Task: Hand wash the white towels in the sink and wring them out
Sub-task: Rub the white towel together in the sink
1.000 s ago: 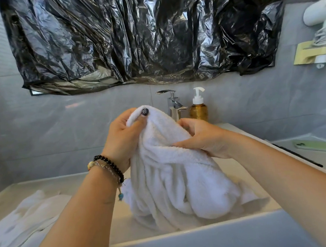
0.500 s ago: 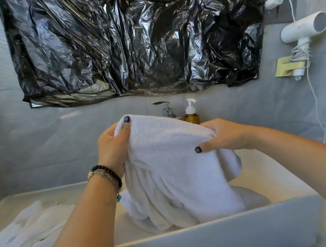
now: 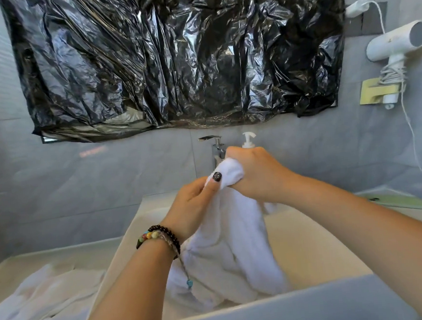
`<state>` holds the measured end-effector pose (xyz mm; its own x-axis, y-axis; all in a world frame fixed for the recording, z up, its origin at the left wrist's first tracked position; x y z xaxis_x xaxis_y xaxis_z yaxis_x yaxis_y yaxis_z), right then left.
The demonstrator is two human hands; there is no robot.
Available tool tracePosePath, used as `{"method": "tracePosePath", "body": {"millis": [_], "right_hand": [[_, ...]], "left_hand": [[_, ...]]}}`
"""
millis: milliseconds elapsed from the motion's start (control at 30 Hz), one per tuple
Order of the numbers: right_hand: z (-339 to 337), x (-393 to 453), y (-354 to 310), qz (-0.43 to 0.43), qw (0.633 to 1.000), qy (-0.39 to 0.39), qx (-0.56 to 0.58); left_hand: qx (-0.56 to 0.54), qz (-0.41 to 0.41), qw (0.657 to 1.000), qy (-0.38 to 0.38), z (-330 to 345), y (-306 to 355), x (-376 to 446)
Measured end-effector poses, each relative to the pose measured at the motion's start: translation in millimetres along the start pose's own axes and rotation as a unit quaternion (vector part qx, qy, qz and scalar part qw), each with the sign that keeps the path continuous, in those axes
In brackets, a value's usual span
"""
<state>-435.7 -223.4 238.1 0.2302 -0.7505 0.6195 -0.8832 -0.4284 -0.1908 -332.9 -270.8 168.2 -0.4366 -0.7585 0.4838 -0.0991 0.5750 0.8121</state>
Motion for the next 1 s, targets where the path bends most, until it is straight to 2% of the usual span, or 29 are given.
{"method": "tracePosePath", "body": {"millis": [100, 167, 267, 333, 400, 500, 567, 633, 667, 700, 733, 800, 833, 867, 900, 933, 1000], "right_hand": [[18, 0, 13, 0.033, 0.993, -0.110, 0.008], [25, -3, 19, 0.019, 0.984, -0.175, 0.007], [20, -9, 26, 0.026, 0.971, -0.231, 0.051], [17, -13, 29, 0.056, 0.958, -0.245, 0.136], [24, -20, 36, 0.104, 0.916, -0.263, 0.286], [44, -35, 43, 0.148, 0.803, -0.287, 0.500], [56, -39, 41, 0.136, 0.747, -0.281, 0.587], [67, -42, 44, 0.150, 0.716, -0.271, 0.626], [72, -43, 49, 0.166, 0.713, -0.268, 0.627], [75, -43, 55, 0.178, 0.727, -0.260, 0.610], [75, -41, 63, 0.191, 0.760, -0.239, 0.574], [65, -33, 80, 0.196, 0.852, -0.152, 0.461], [57, -29, 83, 0.188, 0.878, -0.097, 0.430], [52, -27, 84, 0.177, 0.884, -0.054, 0.429], [50, -27, 84, 0.169, 0.869, -0.029, 0.465], [50, -27, 82, 0.158, 0.831, -0.022, 0.532], [51, -30, 70, 0.141, 0.724, -0.059, 0.673]], "left_hand": [[0.058, -0.008, 0.998, 0.028, -11, -6, 1], [0.097, 0.010, 0.994, 0.050, -20, 0, 3], [0.143, 0.062, 0.984, 0.083, -27, 14, 3], [0.146, 0.085, 0.982, 0.084, -24, 19, 2], [0.123, 0.082, 0.985, 0.094, -22, 18, 3], [0.090, 0.051, 0.988, 0.113, -24, 10, 2], [0.087, 0.036, 0.989, 0.118, -25, 9, -1], [0.068, 0.031, 0.990, 0.117, -26, 9, -3], [0.058, 0.026, 0.991, 0.118, -27, 9, -4], [0.048, 0.015, 0.992, 0.119, -29, 7, -4], [0.041, -0.002, 0.993, 0.114, -30, 4, -4], [0.040, -0.039, 0.995, 0.087, -26, -5, -3], [0.039, -0.052, 0.995, 0.069, -22, -8, -2], [0.031, -0.062, 0.996, 0.051, -18, -10, -2], [0.014, -0.068, 0.997, 0.029, -13, -10, -2], [-0.012, -0.074, 0.997, 0.008, -9, -10, -2], [-0.072, -0.083, 0.994, -0.011, -5, -11, -2]]}}
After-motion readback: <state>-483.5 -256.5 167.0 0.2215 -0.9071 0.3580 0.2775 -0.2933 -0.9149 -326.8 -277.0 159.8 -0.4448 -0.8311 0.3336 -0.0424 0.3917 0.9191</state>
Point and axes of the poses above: each hand's wrist, its own x-axis towards the middle knuckle, its own z-axis out of the palm, y = z × x, the point moved 10 cm from there along x, towards the middle knuckle, and after that the axes turned 2 degrees about -y, right-handed, at the moved point
